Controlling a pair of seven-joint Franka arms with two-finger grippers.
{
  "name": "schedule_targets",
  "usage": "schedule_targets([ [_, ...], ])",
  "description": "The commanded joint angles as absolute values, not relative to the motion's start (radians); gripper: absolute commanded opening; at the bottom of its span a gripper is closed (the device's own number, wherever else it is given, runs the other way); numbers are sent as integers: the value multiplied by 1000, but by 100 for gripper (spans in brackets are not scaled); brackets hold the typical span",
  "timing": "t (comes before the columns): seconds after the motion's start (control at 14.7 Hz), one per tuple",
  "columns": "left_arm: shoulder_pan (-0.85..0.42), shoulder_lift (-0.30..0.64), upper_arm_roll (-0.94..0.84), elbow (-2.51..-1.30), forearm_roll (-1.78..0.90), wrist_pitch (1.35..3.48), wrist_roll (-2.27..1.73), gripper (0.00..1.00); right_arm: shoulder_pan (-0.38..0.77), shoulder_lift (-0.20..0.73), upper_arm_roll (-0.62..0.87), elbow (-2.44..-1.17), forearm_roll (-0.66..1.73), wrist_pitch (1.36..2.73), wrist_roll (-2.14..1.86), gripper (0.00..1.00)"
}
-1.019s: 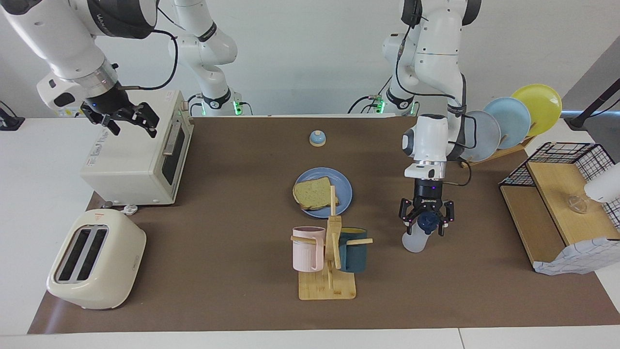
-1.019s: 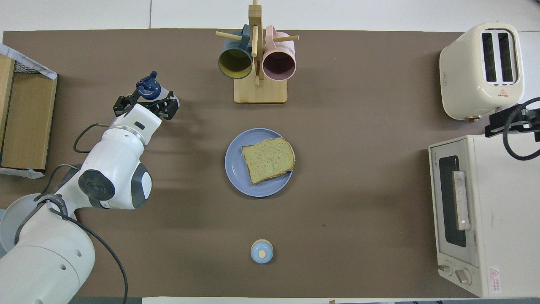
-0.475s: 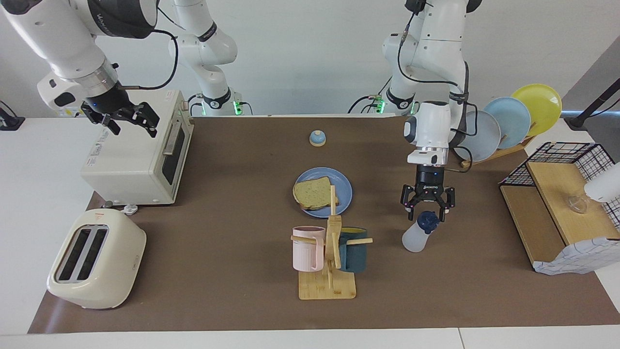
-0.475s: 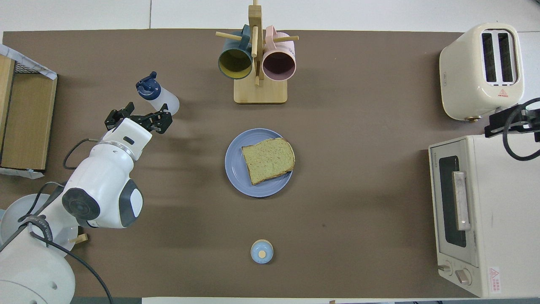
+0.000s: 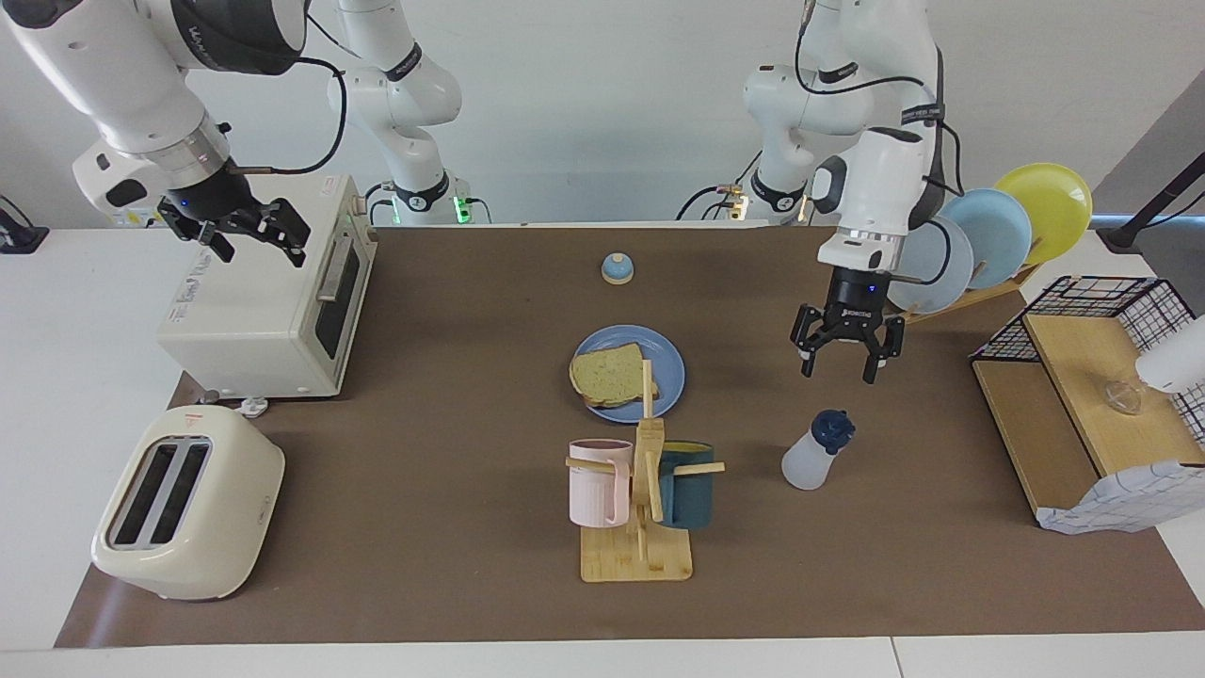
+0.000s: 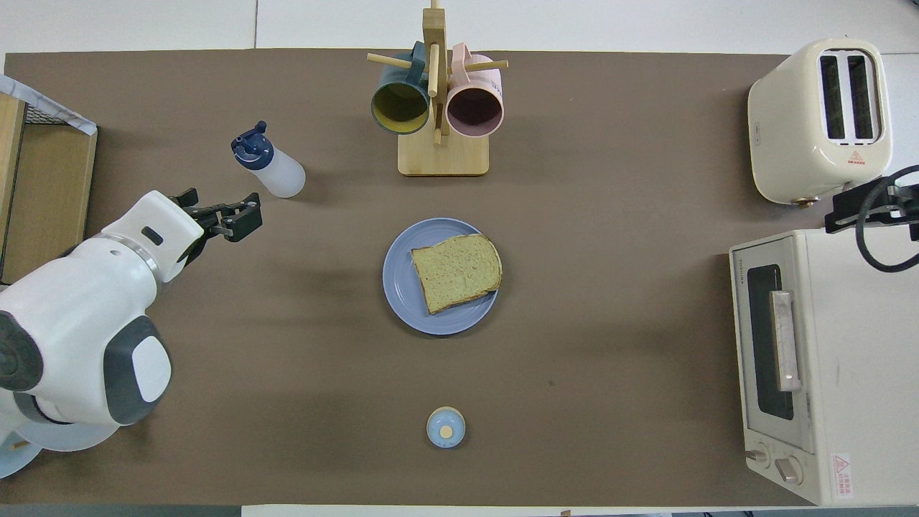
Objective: Put bread on plate and add seasoning
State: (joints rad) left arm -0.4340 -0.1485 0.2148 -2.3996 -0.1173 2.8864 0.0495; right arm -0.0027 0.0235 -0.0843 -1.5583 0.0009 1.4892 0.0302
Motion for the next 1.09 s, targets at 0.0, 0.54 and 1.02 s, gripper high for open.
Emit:
schedule_targets([
  [0.0, -396, -285, 215, -2404, -124, 2697, 107, 100, -8, 8, -83, -1575, 21, 1488, 14, 100],
  [0.54, -359, -284, 215, -2010, -54, 2088, 103, 100, -8, 8, -83, -1577, 21, 1488, 14, 100],
  [1.02, -328, -199, 215, -1744, -40, 1711, 98, 100, -8, 8, -84, -1575, 21, 1488, 14, 100],
])
